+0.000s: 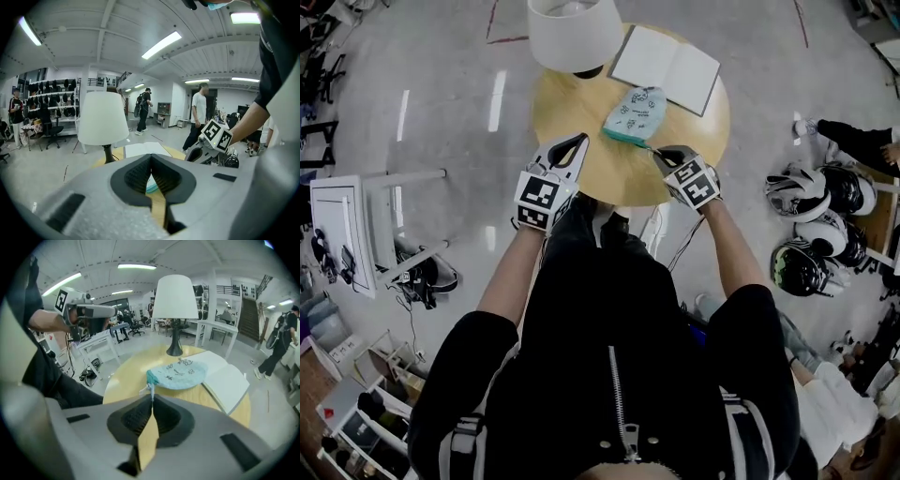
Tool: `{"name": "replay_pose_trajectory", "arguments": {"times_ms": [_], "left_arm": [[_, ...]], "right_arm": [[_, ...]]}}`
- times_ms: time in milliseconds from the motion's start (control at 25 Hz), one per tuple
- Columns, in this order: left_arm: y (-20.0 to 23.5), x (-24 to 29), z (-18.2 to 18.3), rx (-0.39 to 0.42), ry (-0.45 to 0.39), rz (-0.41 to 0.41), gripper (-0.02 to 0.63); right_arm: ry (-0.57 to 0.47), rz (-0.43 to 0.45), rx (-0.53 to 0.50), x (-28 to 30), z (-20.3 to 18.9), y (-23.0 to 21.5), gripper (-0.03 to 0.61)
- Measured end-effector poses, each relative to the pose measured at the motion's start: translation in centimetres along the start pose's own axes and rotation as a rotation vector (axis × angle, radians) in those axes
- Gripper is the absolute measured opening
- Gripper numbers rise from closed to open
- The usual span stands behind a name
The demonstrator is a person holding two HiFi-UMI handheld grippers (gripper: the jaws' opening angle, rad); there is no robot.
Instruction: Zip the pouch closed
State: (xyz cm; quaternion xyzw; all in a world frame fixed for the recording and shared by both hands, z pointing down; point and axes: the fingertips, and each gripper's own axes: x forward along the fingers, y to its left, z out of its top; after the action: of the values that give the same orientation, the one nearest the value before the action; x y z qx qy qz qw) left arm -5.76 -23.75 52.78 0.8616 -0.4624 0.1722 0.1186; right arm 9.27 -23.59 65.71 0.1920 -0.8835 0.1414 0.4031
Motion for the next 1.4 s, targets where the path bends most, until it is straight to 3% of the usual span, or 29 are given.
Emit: {"name": "replay_pose_trajectory", "arguments": {"times_ms": [320,600,760,880,1280,1400], "left_arm": [[0.3,0.0,2.3,0.054,-0.049,-0.028,0.008],[-2.4,0.3,3.3,0.168,-0.064,-0.1,0.013],[-4.4,0.8,2.9,0.242,-0.057,-0.134,0.105],[-5.8,0.9,2.9,0.309,-0.056,-0.15,0.13],[-9.3,1.0,3.8,0.49,-0.089,-0.19,0.156],[-9.8,1.0,4.1,0.507,-0.088,-0.203,0.153]], "right_arm": [[-0.091,0.012,0.01,-3.5,5.7,0.3,0.014],[-0.165,0.018,0.058,-6.6,9.7,1.1,0.014],[-0.203,0.054,0.124,-8.2,11.0,2.2,0.014],[-0.231,0.101,0.188,-9.2,11.9,3.3,0.014],[-0.248,0.231,0.315,-10.4,12.7,6.5,0.014],[-0.234,0.256,0.337,-10.5,12.6,6.9,0.014]]}}
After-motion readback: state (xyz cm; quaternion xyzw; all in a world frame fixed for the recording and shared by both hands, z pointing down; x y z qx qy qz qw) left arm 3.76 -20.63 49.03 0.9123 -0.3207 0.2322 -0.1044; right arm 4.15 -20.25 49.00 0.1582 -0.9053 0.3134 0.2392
